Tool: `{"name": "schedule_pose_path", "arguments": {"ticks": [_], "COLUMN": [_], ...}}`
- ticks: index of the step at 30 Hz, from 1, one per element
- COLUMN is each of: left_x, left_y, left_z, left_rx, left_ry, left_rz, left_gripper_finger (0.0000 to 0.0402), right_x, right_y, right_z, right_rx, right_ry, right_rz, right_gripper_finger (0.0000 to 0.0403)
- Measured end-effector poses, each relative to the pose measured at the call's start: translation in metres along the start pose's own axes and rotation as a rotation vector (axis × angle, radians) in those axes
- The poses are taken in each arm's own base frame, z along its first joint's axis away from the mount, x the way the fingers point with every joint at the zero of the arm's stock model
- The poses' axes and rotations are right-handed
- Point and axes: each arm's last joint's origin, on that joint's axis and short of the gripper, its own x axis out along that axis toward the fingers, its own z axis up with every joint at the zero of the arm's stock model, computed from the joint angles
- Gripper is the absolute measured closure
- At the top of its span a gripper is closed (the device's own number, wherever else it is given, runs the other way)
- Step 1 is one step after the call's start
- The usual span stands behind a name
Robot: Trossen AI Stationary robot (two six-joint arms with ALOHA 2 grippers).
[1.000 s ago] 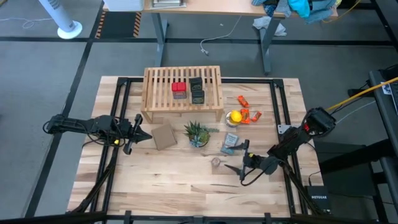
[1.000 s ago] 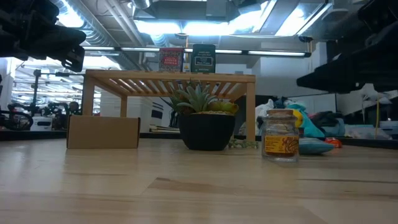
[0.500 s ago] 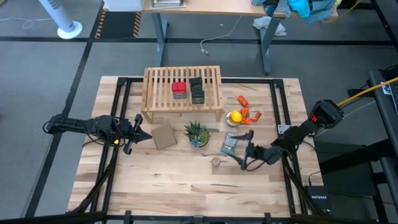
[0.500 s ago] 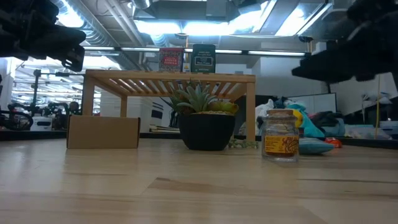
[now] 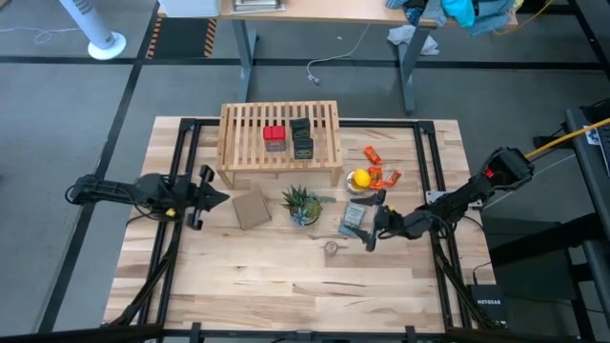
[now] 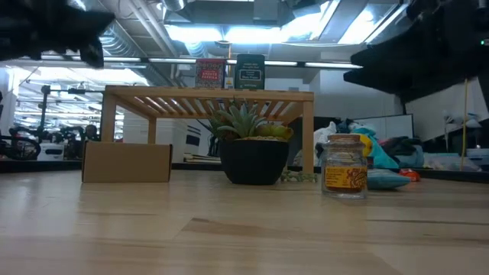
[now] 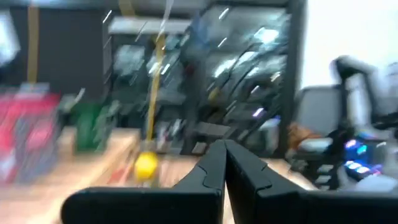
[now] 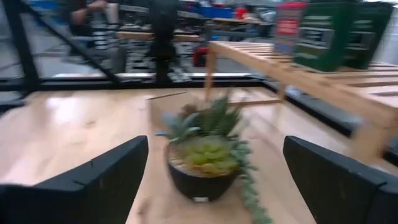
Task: Shelf spices
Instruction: Remove the brown seasoning bottle from the shelf
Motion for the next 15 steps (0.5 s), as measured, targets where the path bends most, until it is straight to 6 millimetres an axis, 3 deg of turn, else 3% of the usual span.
{"name": "schedule_pose_path", "arguments": {"ticks": [8,15], "left_x": [0.011,0.031], "left_y": [0.002,-0.002], "left_z": [-0.020,-0.021], "left_rx": [-0.074,-0.082], "left_ry": [0.202,0.368], "left_rz": [0.113,0.130], "left_gripper_finger": [0.0402,0.0402], "right_x": [0.000,0.000], "right_y": [0.002,0.002], "right_z": [-0.007,-0.008], "right_rx": [-0.082,-0.059], "right_ry": [0.058,0.076], "right_rz": [0.083,0.056], "right_gripper_finger": [0.0024,0.0048]}}
